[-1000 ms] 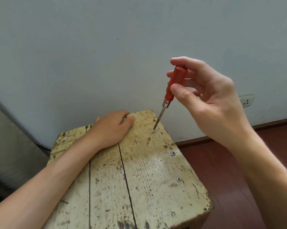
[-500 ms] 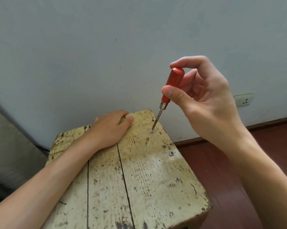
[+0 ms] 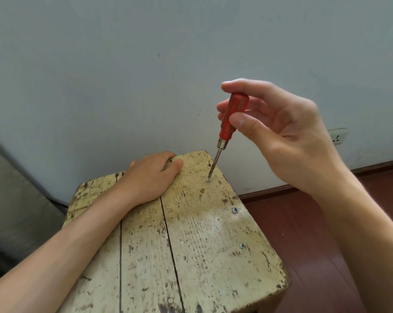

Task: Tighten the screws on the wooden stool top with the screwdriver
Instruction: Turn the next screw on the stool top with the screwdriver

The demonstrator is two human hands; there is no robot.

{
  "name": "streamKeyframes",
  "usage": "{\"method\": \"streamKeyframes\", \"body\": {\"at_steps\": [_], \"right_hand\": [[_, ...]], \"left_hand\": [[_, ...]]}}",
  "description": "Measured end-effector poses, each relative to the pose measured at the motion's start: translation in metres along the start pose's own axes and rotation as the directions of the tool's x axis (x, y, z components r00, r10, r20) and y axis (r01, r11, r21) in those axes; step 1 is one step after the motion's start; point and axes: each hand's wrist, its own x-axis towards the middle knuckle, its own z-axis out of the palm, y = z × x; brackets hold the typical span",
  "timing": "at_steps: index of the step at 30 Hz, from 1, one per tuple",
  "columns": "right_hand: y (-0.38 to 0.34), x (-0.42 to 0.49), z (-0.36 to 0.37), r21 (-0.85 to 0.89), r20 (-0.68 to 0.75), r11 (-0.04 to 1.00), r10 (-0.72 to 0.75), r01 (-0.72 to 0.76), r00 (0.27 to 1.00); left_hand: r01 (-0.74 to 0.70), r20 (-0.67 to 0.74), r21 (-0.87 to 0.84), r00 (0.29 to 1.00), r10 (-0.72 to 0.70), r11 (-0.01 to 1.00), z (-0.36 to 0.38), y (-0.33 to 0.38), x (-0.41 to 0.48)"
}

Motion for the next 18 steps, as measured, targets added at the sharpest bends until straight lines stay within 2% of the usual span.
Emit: {"method": "streamKeyframes", "body": {"at_steps": [3,11,14,18], "right_hand": [[-0.003,0.002,0.000,0.020,-0.018,1.000,0.001,-0.001,1.000],[-0.002,0.002,0.018,-0.095,-0.210,0.995,-0.014,-0.006,0.978],[0.001,0.000,0.015,-0.119,-0.172,0.993,-0.037,0.016,0.984],[0.002,-0.001,0.006,-0.080,-0.045,0.996,-0.032,0.028,0.998]], "left_hand": [[-0.005,0.001,-0.001,1.000,0.005,1.000,0.000,-0.001,0.000],[-0.008,-0.005,0.008,1.000,0.008,1.000,0.000,-0.001,0.001],[-0.008,-0.001,0.015,1.000,0.008,1.000,0.000,-0.001,0.001],[-0.006,0.000,0.019,1.000,0.006,1.000,0.001,-0.001,0.001]]}}
